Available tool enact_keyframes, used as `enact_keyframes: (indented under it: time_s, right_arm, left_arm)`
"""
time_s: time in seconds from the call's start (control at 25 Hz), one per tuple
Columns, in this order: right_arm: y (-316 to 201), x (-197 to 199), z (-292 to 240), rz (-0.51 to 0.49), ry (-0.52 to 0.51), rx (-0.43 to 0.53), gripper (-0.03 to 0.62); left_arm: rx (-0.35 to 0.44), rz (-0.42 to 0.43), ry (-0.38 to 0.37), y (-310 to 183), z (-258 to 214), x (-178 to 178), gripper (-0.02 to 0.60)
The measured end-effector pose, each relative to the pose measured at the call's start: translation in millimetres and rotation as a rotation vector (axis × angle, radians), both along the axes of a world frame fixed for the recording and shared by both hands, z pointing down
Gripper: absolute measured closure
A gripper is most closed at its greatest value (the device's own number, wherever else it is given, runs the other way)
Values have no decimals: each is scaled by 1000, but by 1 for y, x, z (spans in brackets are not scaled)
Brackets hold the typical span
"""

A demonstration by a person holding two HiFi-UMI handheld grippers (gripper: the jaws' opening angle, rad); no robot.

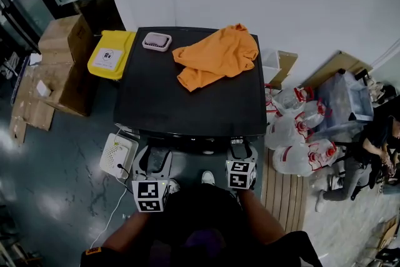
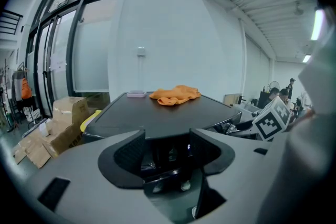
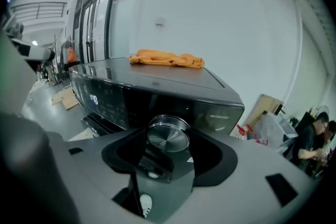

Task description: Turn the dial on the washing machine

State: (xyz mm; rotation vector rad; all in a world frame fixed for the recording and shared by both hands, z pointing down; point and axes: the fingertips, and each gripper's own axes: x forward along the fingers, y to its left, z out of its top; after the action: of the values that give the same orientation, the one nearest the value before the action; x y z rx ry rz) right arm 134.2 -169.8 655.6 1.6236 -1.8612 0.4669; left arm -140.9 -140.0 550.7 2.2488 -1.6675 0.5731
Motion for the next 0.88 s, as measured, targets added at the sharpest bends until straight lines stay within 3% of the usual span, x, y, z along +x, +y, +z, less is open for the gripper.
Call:
enact_keyframes:
  time_s: [0.28, 0.44, 0.56, 0.8, 0.88]
  right_arm:
    - [-2, 8, 2, 74, -380, -34, 322]
    - [-1, 10, 3, 97, -481, -53, 322]
    - [1, 9, 1, 85, -406, -45, 321]
    - [6, -2, -11, -21, -12, 13, 312]
    - [6, -6, -14, -55, 75, 27, 312]
  left_arm:
    - [-9, 16, 14, -1, 3, 7, 311]
    - [-29, 31, 17, -1, 8, 14, 311]
    - [-29, 28, 20, -2, 11, 16, 311]
    - [-36, 16, 21, -5, 15, 16, 311]
    - [-32, 14, 15, -6, 15, 16, 311]
